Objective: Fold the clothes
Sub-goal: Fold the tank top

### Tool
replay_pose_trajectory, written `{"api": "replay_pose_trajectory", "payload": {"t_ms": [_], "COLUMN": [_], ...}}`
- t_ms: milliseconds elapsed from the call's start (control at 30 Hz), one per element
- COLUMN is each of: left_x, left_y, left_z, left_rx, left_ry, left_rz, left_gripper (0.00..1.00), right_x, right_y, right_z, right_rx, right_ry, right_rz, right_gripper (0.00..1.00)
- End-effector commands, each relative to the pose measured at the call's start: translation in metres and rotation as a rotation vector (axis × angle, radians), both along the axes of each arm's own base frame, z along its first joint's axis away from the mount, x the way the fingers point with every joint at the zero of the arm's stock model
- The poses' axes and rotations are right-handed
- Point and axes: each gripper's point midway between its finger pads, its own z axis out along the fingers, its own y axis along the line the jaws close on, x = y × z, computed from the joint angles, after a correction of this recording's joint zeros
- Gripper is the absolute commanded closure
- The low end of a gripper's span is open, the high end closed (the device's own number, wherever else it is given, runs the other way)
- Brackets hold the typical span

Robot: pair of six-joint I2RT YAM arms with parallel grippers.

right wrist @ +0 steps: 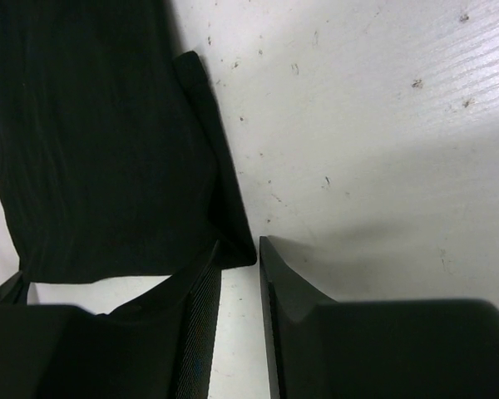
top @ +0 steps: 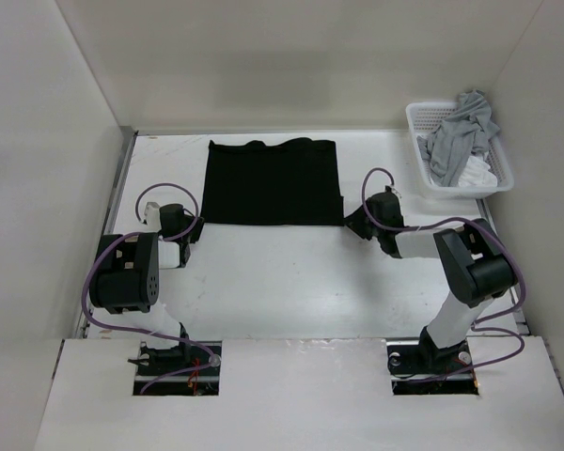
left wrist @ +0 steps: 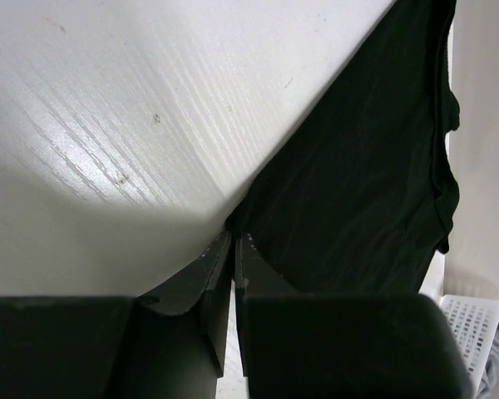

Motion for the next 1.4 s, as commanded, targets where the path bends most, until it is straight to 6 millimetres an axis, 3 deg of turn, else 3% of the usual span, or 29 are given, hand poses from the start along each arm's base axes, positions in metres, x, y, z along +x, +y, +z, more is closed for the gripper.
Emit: {"api": "replay_pose_trajectory", "payload": {"t_ms": [0,333,567,700,800,900,1067,1167,1233,1367], "left_x": [0.007,0.007,0.009,0.010,0.003,-0.019,-0.083,-0.123,-0.148,-0.182], "left_y": [0.001,0.002,0.000,-0.004,-0.017,-0.022,-0.017,-0.020,-0.025,-0.030], "left_z": [0.019,0.022,0.022,0.037,0.072,0.131,0.255,0.314,0.343,0.369], "left_rx": [0.012,0.016,0.015,0.005,-0.010,-0.008,0.101,0.136,0.147,0.157], "left_ry": [-0.065,-0.072,-0.074,-0.114,-0.197,-0.315,-0.527,-0.632,-0.685,-0.721], "left_rz": [0.005,0.006,0.002,-0.014,-0.062,-0.089,-0.106,-0.124,-0.150,-0.173], "left_gripper": [0.97,0.97,0.97,0.99,1.00,1.00,1.00,1.00,1.00,1.00], "right_x": [0.006,0.004,0.008,0.008,-0.005,-0.033,-0.104,-0.143,-0.168,-0.208], "right_y": [0.002,0.018,0.016,0.018,0.015,0.010,-0.015,-0.030,-0.041,-0.052], "right_z": [0.001,0.000,0.002,0.027,0.065,0.111,0.215,0.272,0.305,0.347], "right_rx": [0.013,0.047,0.053,0.073,0.061,0.018,-0.109,-0.143,-0.143,-0.086], "right_ry": [0.008,0.033,0.008,-0.092,-0.191,-0.278,-0.466,-0.555,-0.603,-0.660], "right_rz": [0.009,0.082,0.070,0.085,0.109,0.140,0.145,0.137,0.129,0.141], "right_gripper": [0.72,0.71,0.95,1.00,1.00,1.00,1.00,1.00,1.00,1.00]}}
